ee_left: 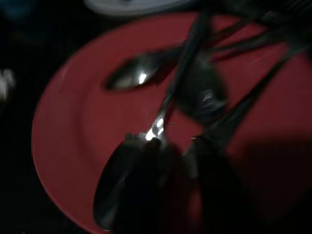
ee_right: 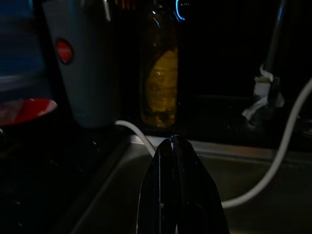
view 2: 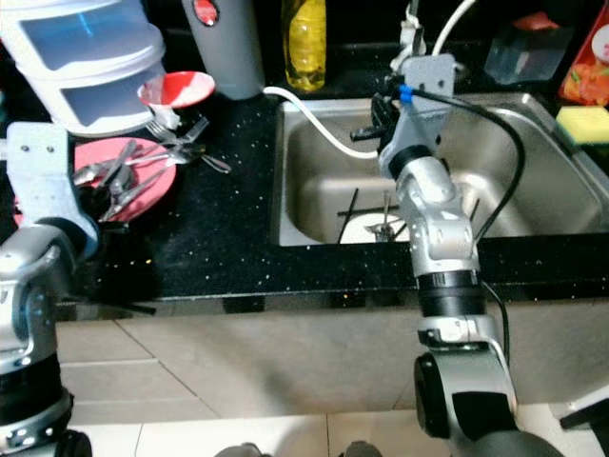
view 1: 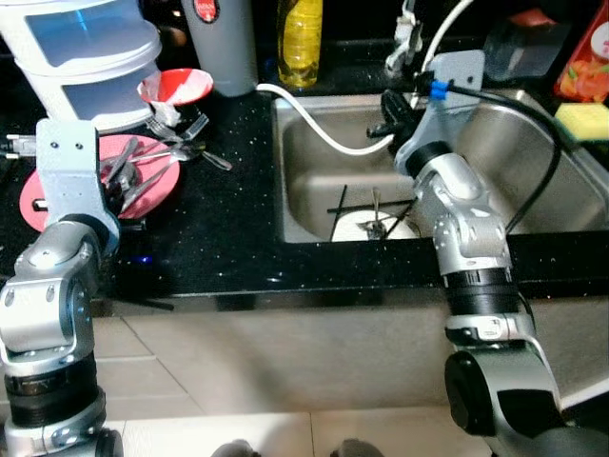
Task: Kitchen organization
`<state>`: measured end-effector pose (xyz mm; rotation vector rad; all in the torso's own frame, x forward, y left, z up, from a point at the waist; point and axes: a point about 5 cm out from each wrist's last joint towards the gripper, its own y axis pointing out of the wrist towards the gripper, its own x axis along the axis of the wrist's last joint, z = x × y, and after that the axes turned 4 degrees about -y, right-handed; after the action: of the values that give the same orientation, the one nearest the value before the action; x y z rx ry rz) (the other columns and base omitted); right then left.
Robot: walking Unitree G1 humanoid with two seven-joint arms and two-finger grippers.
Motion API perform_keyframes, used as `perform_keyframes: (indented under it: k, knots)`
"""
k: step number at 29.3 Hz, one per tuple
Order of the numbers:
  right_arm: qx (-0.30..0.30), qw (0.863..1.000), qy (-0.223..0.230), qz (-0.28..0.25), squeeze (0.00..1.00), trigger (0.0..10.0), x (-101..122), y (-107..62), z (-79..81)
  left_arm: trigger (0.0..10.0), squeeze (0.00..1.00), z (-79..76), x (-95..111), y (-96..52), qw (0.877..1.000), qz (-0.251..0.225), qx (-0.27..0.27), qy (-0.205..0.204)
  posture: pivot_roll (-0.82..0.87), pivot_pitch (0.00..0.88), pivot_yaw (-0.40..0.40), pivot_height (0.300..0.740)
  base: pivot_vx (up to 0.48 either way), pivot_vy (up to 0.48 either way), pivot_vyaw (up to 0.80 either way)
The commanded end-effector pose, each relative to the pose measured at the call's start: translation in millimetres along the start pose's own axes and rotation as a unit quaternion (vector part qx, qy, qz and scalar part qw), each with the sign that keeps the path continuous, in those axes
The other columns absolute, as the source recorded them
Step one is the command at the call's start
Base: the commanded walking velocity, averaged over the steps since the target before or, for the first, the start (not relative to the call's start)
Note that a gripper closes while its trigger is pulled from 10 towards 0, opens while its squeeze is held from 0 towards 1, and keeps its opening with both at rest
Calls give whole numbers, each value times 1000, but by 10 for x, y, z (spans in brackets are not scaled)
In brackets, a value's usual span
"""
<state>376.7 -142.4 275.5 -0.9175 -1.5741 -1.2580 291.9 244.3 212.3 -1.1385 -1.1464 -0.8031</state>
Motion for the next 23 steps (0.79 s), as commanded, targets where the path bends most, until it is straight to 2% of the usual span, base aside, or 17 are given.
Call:
perform_keyframes:
  k: [1, 2, 3, 8, 14, 17, 20, 22, 23]
  knots:
    - [3, 1000, -1, -10, 0, 10000, 50, 25, 27, 10000, 1000, -11, -3, 79, 1000, 4, 4, -17, 111, 0, 22, 740, 0, 0, 0]
    - [2, 1000, 0, -12, 0, 10000, 62, 26, 3, 10000, 1000, -27, 67, 148, 1000, -4, 4, -15, 111, 0, 22, 740, 0, 0, 0]
    - [1, 1000, 1, -11, 0, 10000, 58, 28, 5, 10000, 0, -33, 118, 186, 999, -6, 0, -32, 123, 0, 13, 740, 0, 0, 0]
    - [6, 1000, 4, -11, 0, 10000, 56, 34, 41, 10000, 0, -76, 173, 250, 997, 5, -21, -67, 116, 0, 20, 740, 0, 0, 0]
    - [9, 1000, 6, -13, 0, 10000, 43, 30, 63, 10000, 0, -145, 155, 246, 997, 17, -32, -65, 109, 0, 25, 740, 0, 0, 0]
    - [8, 1000, 6, -11, 0, 10000, 28, 18, 57, 10000, 0, -171, 165, 211, 997, 13, -33, -65, 107, 0, 27, 740, 0, 0, 0]
    - [8, 1000, 5, -5, 0, 10000, 12, 0, 44, 10000, 0, -250, 61, 17, 998, 21, -10, -53, 113, 12, 18, 740, 0, 0, 0]
    - [8, 1000, 5, -5, 0, 10000, 12, 0, 44, 10000, 0, -250, 61, 17, 998, 21, -10, -53, 113, 12, 18, 740, 0, 0, 0]
    - [9, 1000, 5, -4, 0, 10000, 10, 1, 42, 10000, 0, -285, 14, -31, 998, 28, -13, -58, 116, 13, 16, 740, 0, 0, 0]
